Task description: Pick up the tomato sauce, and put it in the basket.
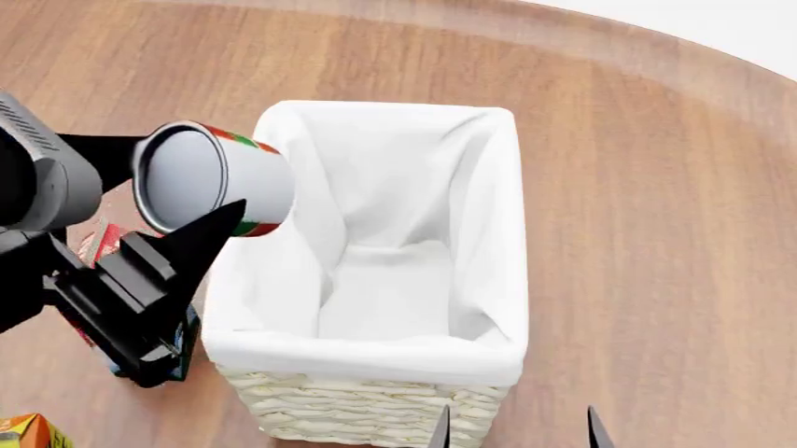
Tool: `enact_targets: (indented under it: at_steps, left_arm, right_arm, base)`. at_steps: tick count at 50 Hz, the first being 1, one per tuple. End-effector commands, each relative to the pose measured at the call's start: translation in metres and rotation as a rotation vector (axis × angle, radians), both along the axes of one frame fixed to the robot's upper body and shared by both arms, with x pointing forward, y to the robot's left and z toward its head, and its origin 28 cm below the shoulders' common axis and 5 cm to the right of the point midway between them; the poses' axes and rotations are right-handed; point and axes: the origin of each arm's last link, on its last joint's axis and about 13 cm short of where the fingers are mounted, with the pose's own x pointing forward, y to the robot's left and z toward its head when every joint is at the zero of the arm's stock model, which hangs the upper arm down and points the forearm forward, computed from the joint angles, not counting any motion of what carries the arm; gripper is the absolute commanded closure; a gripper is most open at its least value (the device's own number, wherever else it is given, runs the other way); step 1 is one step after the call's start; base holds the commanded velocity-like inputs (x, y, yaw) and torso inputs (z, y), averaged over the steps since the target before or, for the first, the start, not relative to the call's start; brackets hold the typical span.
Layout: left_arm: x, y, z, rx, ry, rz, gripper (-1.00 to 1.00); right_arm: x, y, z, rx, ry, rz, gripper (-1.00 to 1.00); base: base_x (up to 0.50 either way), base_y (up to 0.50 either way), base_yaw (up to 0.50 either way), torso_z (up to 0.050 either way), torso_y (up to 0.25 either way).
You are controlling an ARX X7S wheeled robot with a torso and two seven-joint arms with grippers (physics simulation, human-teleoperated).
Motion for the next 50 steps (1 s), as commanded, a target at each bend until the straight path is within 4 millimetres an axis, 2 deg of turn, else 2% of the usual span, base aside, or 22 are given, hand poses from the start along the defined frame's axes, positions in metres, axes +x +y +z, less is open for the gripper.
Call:
enact_targets:
  at_steps: [1,9,18,32,42,50]
  left_arm:
    - [0.031,-0.008,0.018,0.026,-0.010,0.000,1.00]
    - [0.054,-0.015,0.030,0.059,-0.002,-0.007,1.00]
    - [0.081,-0.023,0.054,0.064,-0.010,-0.010,1.00]
    - [0.111,-0.037,0.065,0.120,0.010,-0.027,1.00]
    - [0.136,-0.043,0.059,0.176,0.060,-0.037,1.00]
    - [0.148,-0.048,0.052,0.246,0.114,-0.045,1.00]
  right_arm:
    - [0.001,0.000,-0.001,0.002,0.003,0.001,-1.00]
    - [0.001,0.000,-0.002,0.001,0.004,0.002,-1.00]
    - [0.000,0.000,-0.001,-0.002,0.003,0.003,-1.00]
    - [-0.003,-0.002,0.003,0.000,-0.010,-0.008,-1.00]
    - [-0.003,-0.003,0.003,-0.003,-0.011,-0.015,-1.00]
    - [-0.001,-0.003,0.000,-0.003,-0.003,-0.010,-1.00]
  base:
    - [0.00,0.00,0.00,0.000,0.000]
    - [0.00,0.00,0.00,0.000,0.000]
    - [0.00,0.00,0.00,0.000,0.000]
    - [0.00,0.00,0.00,0.000,0.000]
    - [0.00,0.00,0.00,0.000,0.000]
    - [0.00,0.00,0.00,0.000,0.000]
